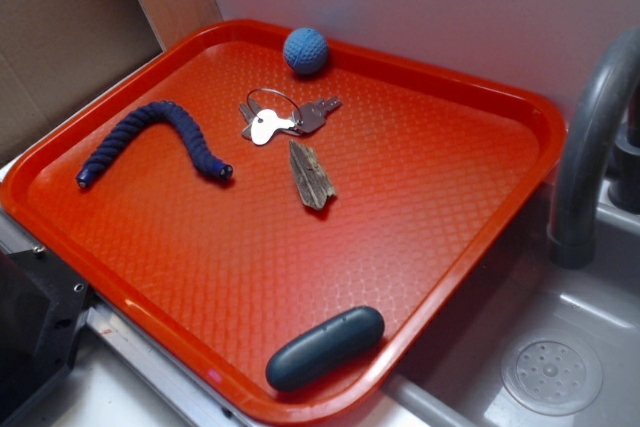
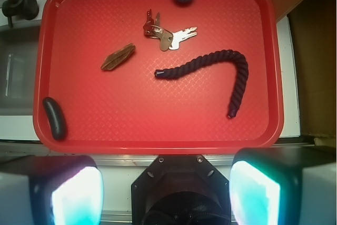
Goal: Grab the plastic pickle.
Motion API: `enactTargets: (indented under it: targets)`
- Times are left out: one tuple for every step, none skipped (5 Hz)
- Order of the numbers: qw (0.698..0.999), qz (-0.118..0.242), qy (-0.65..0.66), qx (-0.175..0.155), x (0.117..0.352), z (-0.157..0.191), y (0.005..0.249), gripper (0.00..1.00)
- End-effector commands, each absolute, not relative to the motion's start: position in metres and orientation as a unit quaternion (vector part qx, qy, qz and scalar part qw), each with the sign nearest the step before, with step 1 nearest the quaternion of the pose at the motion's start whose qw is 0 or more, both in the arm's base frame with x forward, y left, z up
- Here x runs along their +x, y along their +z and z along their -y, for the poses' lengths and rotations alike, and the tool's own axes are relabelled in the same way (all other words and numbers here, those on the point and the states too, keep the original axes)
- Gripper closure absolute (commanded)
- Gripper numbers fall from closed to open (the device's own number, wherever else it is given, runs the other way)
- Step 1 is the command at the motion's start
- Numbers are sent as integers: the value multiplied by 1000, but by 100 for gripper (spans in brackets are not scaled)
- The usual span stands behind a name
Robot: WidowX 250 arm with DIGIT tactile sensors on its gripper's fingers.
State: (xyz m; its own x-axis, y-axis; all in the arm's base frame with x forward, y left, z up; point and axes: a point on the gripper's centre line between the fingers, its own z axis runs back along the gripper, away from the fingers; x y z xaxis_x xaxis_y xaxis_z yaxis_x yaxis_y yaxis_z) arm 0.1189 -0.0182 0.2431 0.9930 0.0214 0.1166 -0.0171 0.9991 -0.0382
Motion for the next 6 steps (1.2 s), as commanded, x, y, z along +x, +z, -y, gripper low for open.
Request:
enactTargets:
  targets:
    - [998,59,10,-19,119,18,243,0]
    - [993,73,-25,-86,126,68,201,0]
    - [987,107,-13,-121,145,120,166,0]
    - [984,92,-62,-139,157,165,126,0]
    - [981,89,-47,-163,168,178,113,0]
    - [978,43,-101,-177,161,197,100,0]
